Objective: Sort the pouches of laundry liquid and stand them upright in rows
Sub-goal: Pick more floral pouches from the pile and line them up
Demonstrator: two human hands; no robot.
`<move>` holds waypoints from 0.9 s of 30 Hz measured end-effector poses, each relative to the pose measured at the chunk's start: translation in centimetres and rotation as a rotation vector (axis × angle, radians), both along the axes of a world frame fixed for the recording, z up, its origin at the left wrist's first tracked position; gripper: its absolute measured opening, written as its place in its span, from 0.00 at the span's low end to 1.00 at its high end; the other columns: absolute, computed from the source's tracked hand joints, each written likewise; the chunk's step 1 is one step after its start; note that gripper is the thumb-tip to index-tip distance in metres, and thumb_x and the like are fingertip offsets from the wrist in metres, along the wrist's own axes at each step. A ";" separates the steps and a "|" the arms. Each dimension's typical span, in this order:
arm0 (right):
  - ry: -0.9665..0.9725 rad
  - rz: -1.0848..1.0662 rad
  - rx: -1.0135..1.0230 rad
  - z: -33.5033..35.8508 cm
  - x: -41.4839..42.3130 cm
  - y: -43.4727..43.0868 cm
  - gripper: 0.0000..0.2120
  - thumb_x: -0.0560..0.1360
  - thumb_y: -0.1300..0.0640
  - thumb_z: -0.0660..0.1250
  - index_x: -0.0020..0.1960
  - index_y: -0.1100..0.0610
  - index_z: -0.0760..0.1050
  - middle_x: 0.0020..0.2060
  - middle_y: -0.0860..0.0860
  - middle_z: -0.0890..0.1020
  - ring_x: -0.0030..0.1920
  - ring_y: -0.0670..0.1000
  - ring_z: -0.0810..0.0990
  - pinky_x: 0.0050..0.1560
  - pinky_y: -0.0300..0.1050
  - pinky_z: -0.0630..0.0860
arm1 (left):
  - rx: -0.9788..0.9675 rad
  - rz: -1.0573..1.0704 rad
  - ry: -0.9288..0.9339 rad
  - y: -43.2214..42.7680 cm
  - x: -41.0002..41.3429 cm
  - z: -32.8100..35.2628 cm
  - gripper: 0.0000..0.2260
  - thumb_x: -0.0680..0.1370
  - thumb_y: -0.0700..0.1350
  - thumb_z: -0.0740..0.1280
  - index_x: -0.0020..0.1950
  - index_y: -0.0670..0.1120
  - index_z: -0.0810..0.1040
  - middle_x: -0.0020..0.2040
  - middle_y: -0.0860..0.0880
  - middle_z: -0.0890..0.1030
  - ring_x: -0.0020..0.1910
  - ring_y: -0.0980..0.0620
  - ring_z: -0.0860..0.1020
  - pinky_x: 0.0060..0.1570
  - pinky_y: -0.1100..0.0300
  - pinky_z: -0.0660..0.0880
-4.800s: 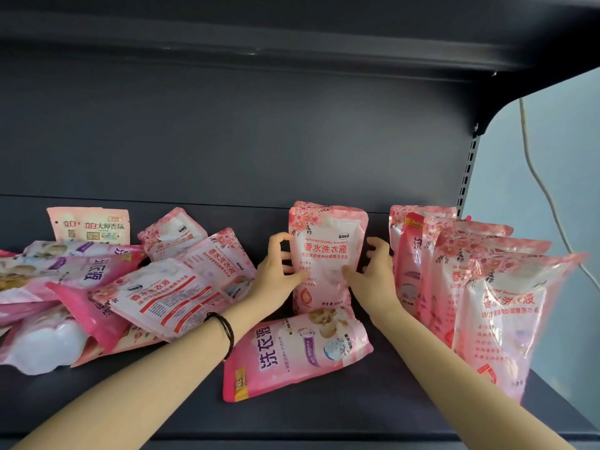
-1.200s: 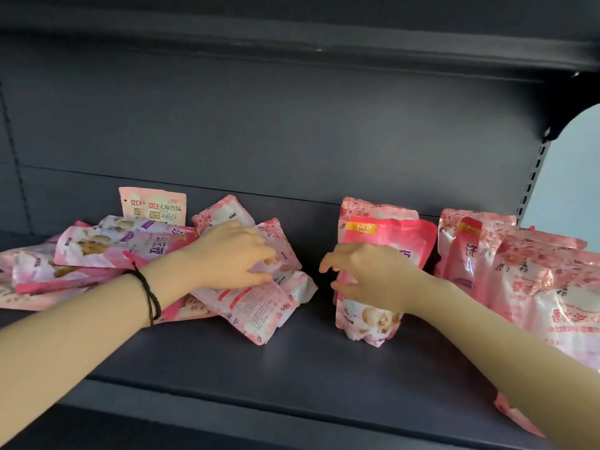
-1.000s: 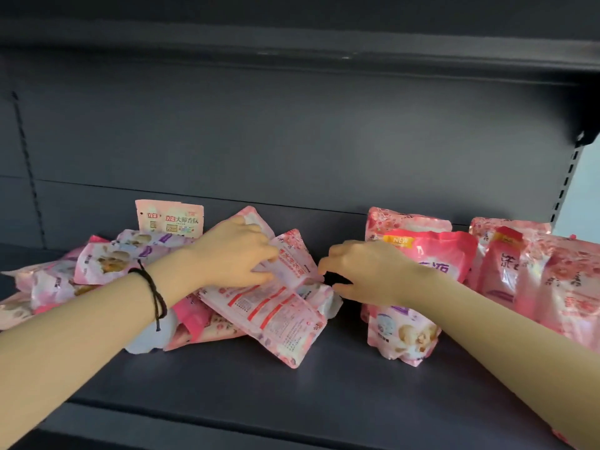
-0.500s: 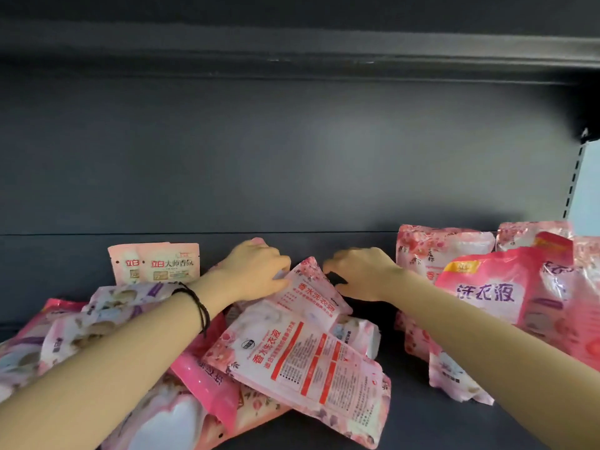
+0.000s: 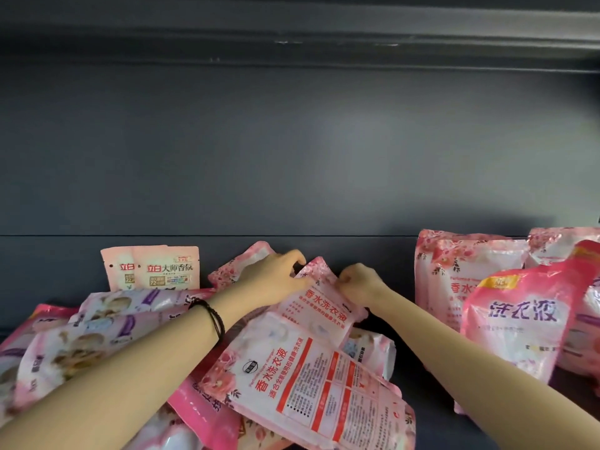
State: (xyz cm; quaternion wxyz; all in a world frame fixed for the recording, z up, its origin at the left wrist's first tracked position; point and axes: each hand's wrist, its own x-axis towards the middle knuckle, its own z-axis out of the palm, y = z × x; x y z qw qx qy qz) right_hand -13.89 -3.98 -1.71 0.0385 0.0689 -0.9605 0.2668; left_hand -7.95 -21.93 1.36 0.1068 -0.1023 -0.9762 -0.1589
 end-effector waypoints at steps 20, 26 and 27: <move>0.450 0.094 -0.967 4.3 9.7 -1.2 0.23 0.75 0.56 0.69 0.64 0.46 0.62 0.53 0.43 0.75 0.46 0.38 0.78 0.41 0.31 0.75 | 1.412 -0.004 0.187 -1.6 5.2 3.9 0.09 0.72 0.49 0.74 0.46 0.44 0.84 0.45 0.44 0.86 0.48 0.42 0.84 0.51 0.45 0.80; 0.125 0.136 -1.073 3.8 10.1 -3.6 0.11 0.77 0.52 0.67 0.57 0.53 0.72 0.54 0.50 0.81 0.53 0.48 0.80 0.58 0.46 0.76 | 1.512 -0.092 0.315 -1.2 6.5 8.1 0.15 0.73 0.49 0.74 0.48 0.37 0.81 0.48 0.42 0.78 0.46 0.44 0.77 0.59 0.38 0.72; 0.163 0.135 -1.099 4.3 10.1 -3.9 0.08 0.77 0.53 0.67 0.54 0.54 0.74 0.51 0.50 0.82 0.52 0.48 0.81 0.56 0.44 0.77 | 1.528 -0.103 0.324 -1.1 6.7 8.6 0.16 0.73 0.49 0.74 0.49 0.36 0.81 0.49 0.41 0.78 0.46 0.44 0.76 0.58 0.38 0.72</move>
